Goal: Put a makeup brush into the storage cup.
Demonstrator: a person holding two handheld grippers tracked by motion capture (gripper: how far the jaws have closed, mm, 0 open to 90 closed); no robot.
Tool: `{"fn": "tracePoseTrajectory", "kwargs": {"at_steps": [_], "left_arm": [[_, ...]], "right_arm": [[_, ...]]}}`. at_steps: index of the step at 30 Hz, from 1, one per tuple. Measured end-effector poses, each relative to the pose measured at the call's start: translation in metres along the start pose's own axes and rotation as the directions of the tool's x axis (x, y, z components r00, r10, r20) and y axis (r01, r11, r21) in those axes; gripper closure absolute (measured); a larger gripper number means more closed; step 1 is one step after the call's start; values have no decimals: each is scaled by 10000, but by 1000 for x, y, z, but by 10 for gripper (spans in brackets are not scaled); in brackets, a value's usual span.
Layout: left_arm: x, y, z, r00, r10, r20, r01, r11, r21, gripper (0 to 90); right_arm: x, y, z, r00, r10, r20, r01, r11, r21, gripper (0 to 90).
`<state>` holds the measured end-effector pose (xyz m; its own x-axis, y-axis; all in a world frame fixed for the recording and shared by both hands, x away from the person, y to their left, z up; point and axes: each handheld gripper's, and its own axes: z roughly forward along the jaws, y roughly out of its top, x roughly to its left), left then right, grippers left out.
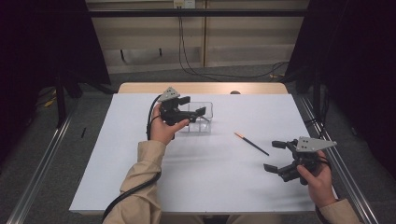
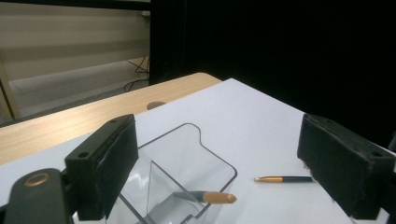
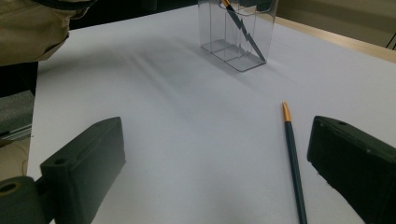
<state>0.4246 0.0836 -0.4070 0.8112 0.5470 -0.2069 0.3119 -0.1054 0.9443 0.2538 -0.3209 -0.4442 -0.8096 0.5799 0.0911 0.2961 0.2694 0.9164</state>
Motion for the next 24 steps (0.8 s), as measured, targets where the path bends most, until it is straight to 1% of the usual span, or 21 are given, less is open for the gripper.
{"fn": "tracePoseTrajectory", "kwargs": {"at_steps": [3, 4, 7, 14, 18, 19, 24], "left_arm": [[-1, -1, -5, 10000, 0, 46, 0, 10000, -16, 109], [-1, -2, -6, 9999, 8, 143, -8, 10000, -23, 97], [-3, -3, -11, 9997, 180, 142, -180, 9998, 0, 77], [-4, -7, -22, 9991, 264, 325, -254, 9992, -313, 37], [-4, -9, -27, 9985, 384, 402, -372, 9989, -299, 22], [-5, -10, -28, 9988, 328, 374, -315, 9989, -354, 19], [-5, -13, -35, 9985, 445, 327, -434, 9985, -342, 12]], "right_arm": [[0, 0, 0, 10000, 17, 1, -17, 10000, 20, 35], [0, 0, 0, 10000, 11, 12, -11, 10000, 36, 34], [0, 0, 0, 10000, -6, -7, 6, 10000, 17, 35], [0, 0, 0, 10000, -2, 9, 2, 10000, 41, 34], [0, 0, 0, 10000, -25, -9, 25, 10000, 25, 35], [0, 0, 0, 10000, -28, -20, 28, 10000, 17, 35], [0, 0, 0, 10000, -31, 7, 31, 10000, 40, 35]]}}
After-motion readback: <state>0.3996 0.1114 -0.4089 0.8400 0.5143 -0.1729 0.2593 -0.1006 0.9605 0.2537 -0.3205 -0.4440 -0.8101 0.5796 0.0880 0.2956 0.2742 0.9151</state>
